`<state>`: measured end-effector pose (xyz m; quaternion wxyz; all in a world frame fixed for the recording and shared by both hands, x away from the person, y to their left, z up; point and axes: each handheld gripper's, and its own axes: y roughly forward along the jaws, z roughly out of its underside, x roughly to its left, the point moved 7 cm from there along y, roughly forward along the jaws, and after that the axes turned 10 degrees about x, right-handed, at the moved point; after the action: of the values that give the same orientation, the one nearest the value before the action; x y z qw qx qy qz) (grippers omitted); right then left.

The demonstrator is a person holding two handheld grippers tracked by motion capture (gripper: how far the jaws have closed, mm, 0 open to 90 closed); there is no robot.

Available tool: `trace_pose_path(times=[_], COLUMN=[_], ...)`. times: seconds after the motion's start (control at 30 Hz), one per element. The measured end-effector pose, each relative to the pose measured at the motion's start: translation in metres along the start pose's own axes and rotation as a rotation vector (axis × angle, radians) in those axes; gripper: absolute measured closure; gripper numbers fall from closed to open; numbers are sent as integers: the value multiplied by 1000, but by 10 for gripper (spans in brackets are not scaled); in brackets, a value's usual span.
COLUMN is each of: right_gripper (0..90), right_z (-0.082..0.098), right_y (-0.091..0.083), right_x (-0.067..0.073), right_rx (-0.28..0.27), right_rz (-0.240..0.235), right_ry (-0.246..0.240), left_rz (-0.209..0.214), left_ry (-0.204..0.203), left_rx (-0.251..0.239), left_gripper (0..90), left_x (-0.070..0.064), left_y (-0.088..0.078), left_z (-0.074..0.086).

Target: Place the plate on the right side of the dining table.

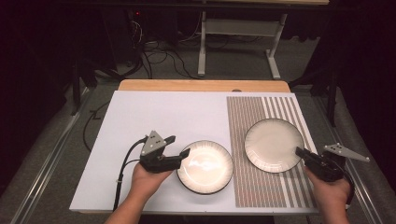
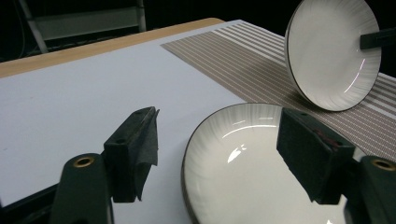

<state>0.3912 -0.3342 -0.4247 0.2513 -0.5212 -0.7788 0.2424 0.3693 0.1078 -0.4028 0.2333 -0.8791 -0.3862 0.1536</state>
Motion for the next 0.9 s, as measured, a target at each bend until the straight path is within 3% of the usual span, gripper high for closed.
trace_pose_path(times=[0.17,0.37,0.47,0.67,0.9], right_gripper=[852,845,842,839,823], right_z=[0,1,1,-1,1], right_y=[1,4,5,10,16], right_x=[-1,-3,-4,-6,-11], right_rx=[7,19,25,39,68], right_rz=[8,13,16,20,30], right_ry=[7,18,28,68,112], left_rz=[-17,-56,-87,-86,-89], left_ry=[-20,-38,-48,-53,-34], left_rx=[-5,-46,-67,-102,-97], left_gripper=[227,152,70,65,66], left_x=[10,21,26,28,25], left_y=[-21,-42,-49,-57,-57], left_z=[20,31,34,32,32])
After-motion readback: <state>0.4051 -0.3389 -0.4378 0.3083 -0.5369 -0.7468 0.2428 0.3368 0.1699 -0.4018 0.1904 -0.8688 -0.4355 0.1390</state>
